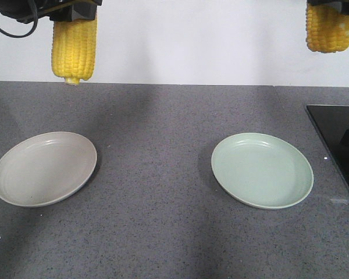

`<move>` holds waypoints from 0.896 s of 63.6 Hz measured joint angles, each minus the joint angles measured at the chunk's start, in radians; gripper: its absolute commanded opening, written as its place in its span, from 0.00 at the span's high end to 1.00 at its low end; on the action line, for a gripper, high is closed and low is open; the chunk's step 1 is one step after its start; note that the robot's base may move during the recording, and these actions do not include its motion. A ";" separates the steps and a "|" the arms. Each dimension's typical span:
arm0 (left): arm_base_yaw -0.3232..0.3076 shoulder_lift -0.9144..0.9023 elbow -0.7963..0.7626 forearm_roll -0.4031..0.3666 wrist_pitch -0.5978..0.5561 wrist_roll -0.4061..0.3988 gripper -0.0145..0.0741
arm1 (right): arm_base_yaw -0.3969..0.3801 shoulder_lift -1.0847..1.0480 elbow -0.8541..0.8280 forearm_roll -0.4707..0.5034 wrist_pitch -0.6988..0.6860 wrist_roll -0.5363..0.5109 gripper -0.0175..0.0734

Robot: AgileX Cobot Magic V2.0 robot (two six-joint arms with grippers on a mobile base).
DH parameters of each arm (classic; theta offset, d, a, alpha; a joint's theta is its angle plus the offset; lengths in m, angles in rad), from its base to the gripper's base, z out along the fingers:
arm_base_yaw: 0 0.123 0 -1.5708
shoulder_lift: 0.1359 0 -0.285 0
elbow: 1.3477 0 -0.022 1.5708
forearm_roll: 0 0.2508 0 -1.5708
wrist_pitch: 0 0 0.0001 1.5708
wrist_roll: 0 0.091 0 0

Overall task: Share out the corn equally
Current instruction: 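Drive forward holding both cobs until the plates are in front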

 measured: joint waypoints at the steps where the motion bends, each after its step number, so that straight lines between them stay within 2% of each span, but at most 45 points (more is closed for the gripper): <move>1: 0.000 0.000 0.000 0.000 0.000 0.000 0.84 | 0.000 0.000 0.000 0.000 0.000 0.000 0.81; 57: 0.000 0.000 0.000 0.000 0.000 0.000 0.84 | 0.000 0.000 0.000 0.000 0.000 0.000 0.81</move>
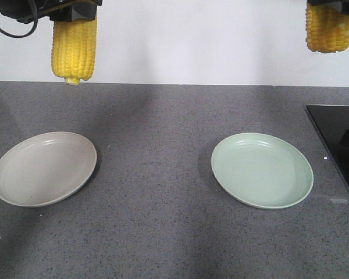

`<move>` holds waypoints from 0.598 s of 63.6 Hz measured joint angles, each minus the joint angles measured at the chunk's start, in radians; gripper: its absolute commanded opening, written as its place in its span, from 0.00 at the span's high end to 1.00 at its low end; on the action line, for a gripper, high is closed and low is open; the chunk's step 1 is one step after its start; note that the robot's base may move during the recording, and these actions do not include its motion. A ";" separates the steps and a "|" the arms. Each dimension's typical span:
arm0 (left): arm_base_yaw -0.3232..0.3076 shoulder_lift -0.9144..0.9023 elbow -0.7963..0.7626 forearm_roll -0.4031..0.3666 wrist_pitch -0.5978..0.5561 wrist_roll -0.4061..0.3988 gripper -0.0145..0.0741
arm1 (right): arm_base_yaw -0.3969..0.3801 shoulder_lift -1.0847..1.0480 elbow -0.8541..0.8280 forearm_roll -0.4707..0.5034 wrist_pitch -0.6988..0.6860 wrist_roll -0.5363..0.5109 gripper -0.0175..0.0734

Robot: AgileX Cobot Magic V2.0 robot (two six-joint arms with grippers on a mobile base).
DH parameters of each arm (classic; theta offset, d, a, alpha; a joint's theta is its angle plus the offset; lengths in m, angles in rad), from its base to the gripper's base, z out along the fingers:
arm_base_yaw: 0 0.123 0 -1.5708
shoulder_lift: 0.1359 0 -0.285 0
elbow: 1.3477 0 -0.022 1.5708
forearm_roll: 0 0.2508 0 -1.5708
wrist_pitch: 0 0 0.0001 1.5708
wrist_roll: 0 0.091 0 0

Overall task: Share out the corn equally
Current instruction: 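Drive forward holding both cobs until the plates are in front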

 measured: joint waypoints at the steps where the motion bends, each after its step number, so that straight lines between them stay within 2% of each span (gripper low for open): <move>1: 0.000 0.000 0.000 0.000 0.000 0.000 0.84 | 0.000 0.000 0.000 0.000 0.000 0.000 0.81; 38: 0.000 0.000 0.000 0.000 0.000 0.000 0.84 | 0.000 0.000 0.000 0.000 0.001 0.000 0.81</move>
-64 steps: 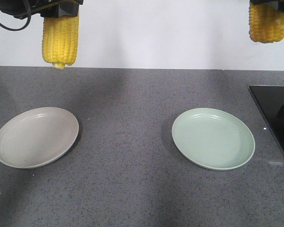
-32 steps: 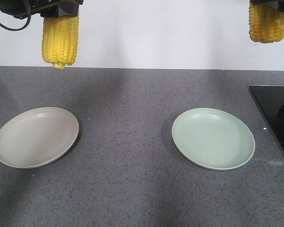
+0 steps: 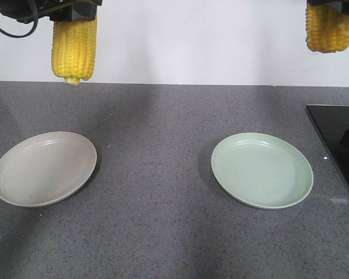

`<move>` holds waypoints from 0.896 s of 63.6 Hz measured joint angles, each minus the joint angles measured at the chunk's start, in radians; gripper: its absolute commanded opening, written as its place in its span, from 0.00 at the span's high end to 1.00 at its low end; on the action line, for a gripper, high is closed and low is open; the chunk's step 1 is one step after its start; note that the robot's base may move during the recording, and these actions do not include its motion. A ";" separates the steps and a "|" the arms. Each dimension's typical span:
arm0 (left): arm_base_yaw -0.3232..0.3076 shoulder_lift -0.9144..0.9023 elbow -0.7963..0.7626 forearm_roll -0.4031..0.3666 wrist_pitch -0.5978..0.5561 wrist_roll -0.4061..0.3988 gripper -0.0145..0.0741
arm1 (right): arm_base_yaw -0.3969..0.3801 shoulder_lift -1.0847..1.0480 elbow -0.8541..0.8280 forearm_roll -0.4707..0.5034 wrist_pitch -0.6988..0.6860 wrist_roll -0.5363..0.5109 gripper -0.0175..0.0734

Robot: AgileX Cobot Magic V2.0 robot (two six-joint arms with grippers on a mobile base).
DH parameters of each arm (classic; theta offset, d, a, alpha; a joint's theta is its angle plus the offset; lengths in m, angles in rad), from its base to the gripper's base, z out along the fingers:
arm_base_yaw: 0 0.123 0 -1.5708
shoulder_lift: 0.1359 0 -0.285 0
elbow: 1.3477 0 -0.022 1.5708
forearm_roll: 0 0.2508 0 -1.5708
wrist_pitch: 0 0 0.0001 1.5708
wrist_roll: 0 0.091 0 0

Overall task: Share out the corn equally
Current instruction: 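Drive forward holding both cobs until the plates are in front, then lower the left cob toward the cream plate and right cob toward green plate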

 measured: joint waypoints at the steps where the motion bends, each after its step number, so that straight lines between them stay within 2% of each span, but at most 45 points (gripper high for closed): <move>1: 0.000 0.000 0.000 0.000 0.000 0.000 0.84 | 0.000 0.000 0.000 0.000 0.001 0.000 0.81; 11: 0.000 0.000 0.000 0.008 0.029 0.000 0.84 | 0.000 0.002 0.000 0.007 0.043 0.000 0.81; 31: 0.014 0.007 0.000 0.179 0.148 0.000 0.84 | 0.000 0.132 -0.005 0.028 0.152 -0.004 0.81; 57: 0.117 0.121 0.015 0.193 0.192 0.000 0.84 | 0.000 0.405 -0.005 0.028 0.253 -0.040 0.81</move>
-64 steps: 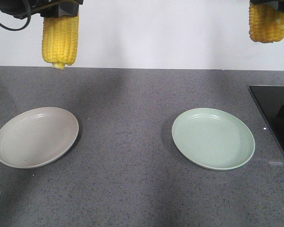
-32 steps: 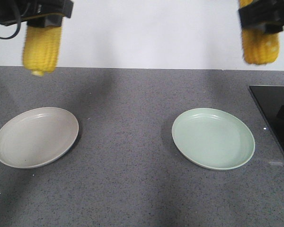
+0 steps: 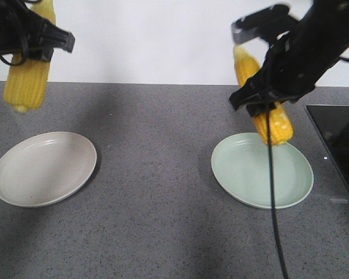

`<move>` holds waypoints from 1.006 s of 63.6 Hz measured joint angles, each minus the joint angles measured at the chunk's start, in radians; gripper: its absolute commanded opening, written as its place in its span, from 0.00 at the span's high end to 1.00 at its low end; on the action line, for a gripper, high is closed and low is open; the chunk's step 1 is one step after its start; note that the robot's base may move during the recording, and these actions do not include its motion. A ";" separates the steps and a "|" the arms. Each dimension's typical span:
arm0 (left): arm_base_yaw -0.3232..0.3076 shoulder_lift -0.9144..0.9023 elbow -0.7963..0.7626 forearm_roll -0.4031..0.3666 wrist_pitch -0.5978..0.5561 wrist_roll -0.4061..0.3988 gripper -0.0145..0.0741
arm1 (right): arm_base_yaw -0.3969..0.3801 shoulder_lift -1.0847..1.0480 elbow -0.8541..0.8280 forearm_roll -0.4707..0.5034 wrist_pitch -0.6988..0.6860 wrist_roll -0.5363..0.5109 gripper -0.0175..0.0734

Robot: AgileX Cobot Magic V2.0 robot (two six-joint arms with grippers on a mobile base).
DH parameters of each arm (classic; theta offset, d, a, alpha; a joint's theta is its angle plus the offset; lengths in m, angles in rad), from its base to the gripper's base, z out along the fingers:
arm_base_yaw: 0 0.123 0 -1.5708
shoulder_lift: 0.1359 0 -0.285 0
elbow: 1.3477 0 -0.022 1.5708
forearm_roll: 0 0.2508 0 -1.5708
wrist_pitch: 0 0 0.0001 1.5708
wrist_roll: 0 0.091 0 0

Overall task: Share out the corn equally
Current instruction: 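Lower the left cob toward the cream plate and right cob toward green plate, then lay both cobs flat on their plates, still gripped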

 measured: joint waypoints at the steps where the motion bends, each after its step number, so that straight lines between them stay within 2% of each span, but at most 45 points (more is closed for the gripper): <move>1: 0.002 0.004 0.005 0.000 -0.001 0.000 0.84 | 0.000 0.009 0.000 0.000 0.000 -0.003 0.81; 30: 0.034 0.054 0.271 -0.002 -0.043 0.002 0.84 | -0.007 0.162 0.003 -0.002 -0.002 0.007 0.81; 49: 0.060 0.054 0.286 -0.003 -0.054 0.002 0.84 | -0.084 0.164 0.020 0.028 -0.010 0.053 0.81; 64: 0.060 0.054 0.286 -0.006 -0.081 0.002 0.84 | -0.135 0.165 0.142 0.048 -0.010 0.036 0.80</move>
